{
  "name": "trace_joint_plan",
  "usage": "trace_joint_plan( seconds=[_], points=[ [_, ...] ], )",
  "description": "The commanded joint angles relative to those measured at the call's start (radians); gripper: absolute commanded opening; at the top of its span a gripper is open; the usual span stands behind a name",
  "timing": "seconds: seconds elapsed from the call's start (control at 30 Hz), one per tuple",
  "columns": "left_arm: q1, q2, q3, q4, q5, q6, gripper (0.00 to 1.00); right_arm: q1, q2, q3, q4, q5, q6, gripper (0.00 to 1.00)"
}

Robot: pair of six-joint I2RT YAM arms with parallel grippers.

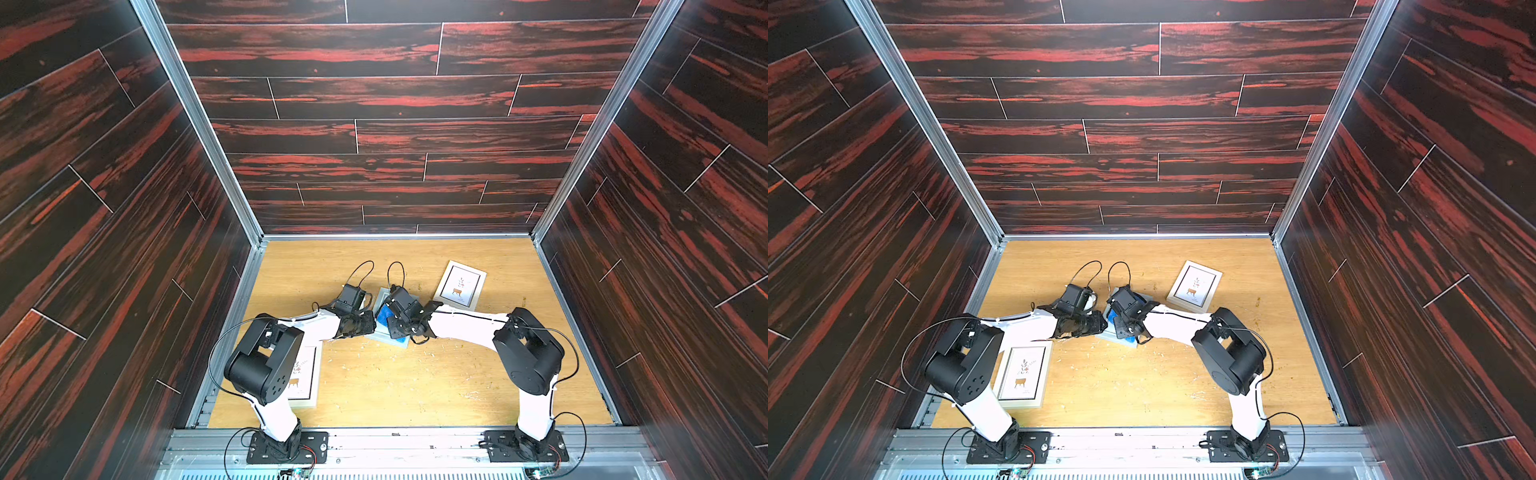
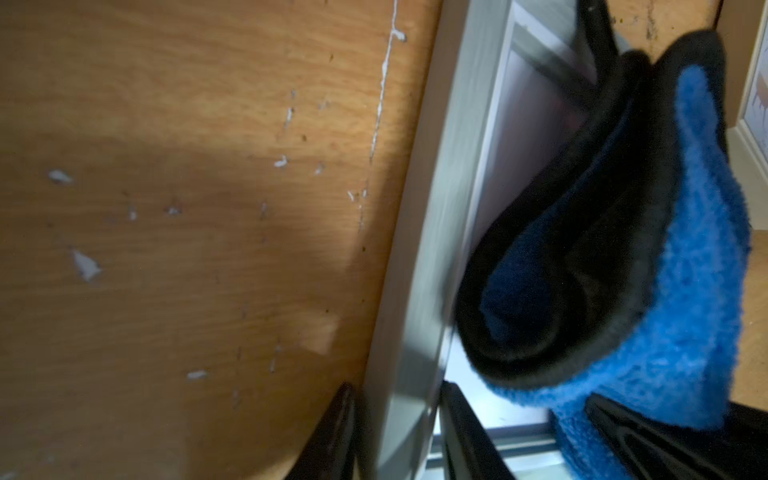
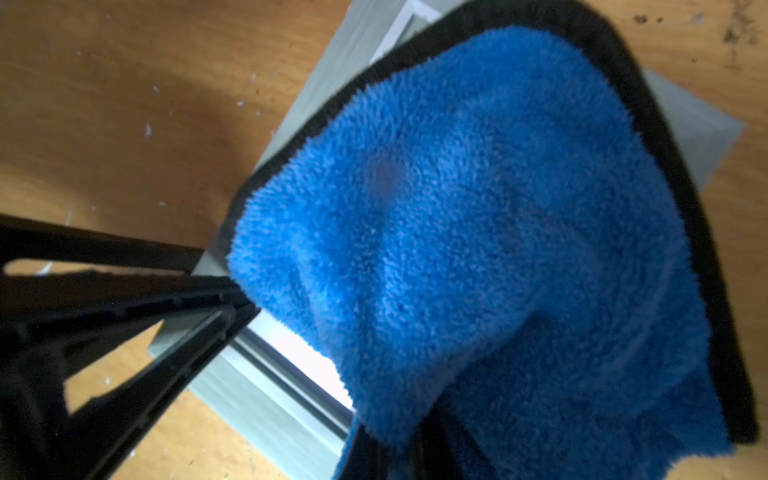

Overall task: Wipe the picture frame with a cloth
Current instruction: Wipe the dirt from the picture frame.

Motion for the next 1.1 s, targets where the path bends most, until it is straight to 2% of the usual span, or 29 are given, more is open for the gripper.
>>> trace_joint_plan(
  seconds=[0.0,0.2,0.3,0.37,0.57,0.67,0.8,0.9,1.07],
  points=[
    [-0.010,0.053,-0.050,-0.118,-0.038,0.007,0.36,-0.073,0.059,0.065,-0.064,0.067,-0.005,0.00],
    [-0.024,0.035,-0.094,-0.128,-0.058,0.010,0.33,-0.138,0.205,0.275,-0.124,0.157,-0.056,0.00],
    [-0.025,0.031,-0.117,-0.136,-0.070,0.014,0.31,-0.127,0.181,0.216,-0.113,0.126,-0.059,0.00],
    [-0.026,0.028,-0.127,-0.144,-0.079,0.017,0.31,-0.101,0.121,0.129,-0.084,0.073,-0.052,0.00],
    [-0.043,0.014,-0.161,-0.157,-0.092,0.011,0.30,-0.023,-0.036,-0.060,-0.068,0.030,0.003,0.00],
    [-0.061,-0.018,-0.190,-0.161,-0.095,0.000,0.30,-0.055,-0.001,-0.026,-0.070,0.096,-0.021,0.00],
    [-0.090,-0.036,-0.220,-0.165,-0.101,-0.024,0.30,-0.144,0.129,0.118,-0.073,0.134,-0.070,0.00],
    [-0.109,-0.039,-0.231,-0.160,-0.106,-0.040,0.30,-0.161,0.199,0.229,-0.120,0.149,-0.088,0.00],
    [-0.121,-0.035,-0.242,-0.136,-0.095,-0.061,0.30,-0.090,0.095,0.097,-0.101,0.103,-0.068,0.00]
  ],
)
